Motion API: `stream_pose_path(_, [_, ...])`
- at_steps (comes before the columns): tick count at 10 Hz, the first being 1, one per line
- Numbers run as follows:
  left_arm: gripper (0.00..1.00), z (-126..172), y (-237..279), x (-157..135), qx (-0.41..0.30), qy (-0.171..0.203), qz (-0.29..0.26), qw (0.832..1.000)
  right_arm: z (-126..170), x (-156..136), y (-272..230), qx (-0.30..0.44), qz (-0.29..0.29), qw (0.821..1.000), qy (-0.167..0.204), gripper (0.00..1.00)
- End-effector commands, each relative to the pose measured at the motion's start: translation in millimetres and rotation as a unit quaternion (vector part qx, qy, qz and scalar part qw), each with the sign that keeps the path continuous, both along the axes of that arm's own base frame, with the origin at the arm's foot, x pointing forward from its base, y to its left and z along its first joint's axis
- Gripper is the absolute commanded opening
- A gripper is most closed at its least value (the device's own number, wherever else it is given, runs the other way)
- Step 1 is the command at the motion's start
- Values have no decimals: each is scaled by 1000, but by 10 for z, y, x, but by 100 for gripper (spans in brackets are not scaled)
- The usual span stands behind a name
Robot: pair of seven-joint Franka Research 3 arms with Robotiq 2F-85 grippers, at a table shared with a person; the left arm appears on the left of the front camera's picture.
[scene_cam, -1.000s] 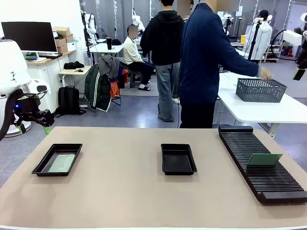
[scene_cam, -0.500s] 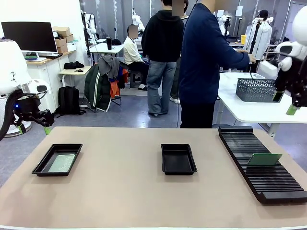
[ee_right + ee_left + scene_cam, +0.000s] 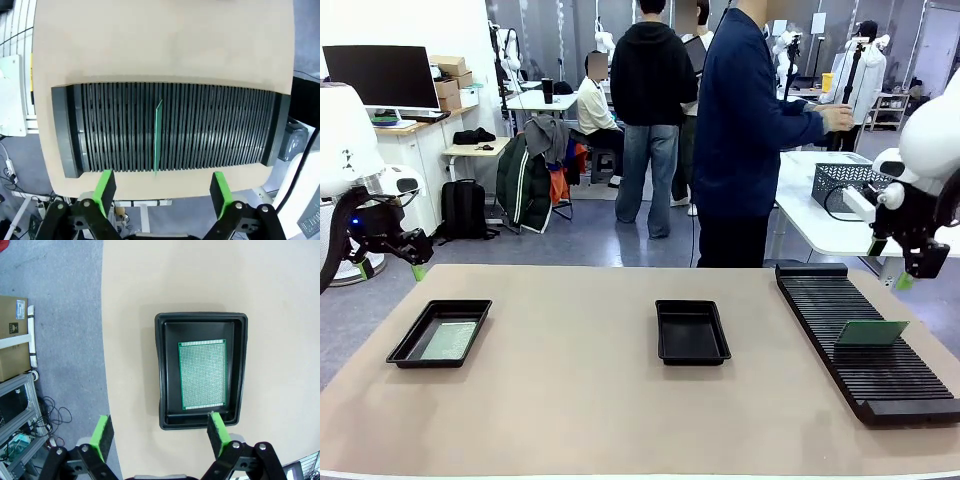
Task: Inspect and transfer BCBs to ESD trays.
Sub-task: Pick up the Blank PCB from the PCB Rack and place it in the right ESD tray.
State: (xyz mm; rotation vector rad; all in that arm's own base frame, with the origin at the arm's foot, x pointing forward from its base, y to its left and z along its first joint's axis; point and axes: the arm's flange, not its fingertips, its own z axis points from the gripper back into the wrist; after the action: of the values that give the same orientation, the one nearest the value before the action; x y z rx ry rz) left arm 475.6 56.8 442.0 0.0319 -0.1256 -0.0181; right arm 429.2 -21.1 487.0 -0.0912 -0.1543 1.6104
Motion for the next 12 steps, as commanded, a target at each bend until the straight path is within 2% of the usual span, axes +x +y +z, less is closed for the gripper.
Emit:
stream_pose_path(1, [100,-3,5,-10,0,1,1,1000,-214,-101,-45,-16,8,1000,-16,100])
stream_pose_path(6, [100,-3,5,-10,0,1,1,1000,-799,-113,-141,-20,29,999,-24,100])
stream_pose_path(12, [100,-3,5,-10,0,1,1,1000,-1273,-93,-322,-2,24,999,-37,100])
